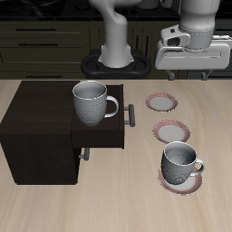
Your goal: Place the porcelain mug that is on the plate onto the nearest plate relative to the robot
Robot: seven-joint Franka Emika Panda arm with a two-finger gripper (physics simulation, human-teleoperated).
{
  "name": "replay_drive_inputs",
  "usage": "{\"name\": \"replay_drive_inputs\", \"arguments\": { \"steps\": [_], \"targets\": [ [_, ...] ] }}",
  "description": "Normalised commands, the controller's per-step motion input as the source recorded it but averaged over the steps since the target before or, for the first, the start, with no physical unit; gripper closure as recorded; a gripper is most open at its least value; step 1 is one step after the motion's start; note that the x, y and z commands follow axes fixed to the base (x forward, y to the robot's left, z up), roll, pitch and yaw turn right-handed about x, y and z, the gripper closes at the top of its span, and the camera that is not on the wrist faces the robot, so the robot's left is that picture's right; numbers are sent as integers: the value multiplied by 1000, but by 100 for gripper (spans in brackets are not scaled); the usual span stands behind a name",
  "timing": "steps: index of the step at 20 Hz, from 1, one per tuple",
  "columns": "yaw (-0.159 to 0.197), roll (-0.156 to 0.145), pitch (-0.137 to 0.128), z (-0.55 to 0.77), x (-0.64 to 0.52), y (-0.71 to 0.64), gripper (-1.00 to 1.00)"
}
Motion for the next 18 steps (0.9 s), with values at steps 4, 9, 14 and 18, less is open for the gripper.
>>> {"name": "replay_drive_inputs", "arguments": {
  "steps": [4, 9, 14, 18],
  "targets": [
    [-8, 11, -17, 211, 333, 23, -100],
    [55, 22, -19, 104, 402, 127, -100],
    [32, -2, 2, -75, 375, 86, -100],
    [10, 1, 29, -175, 335, -4, -100]
  ]
}}
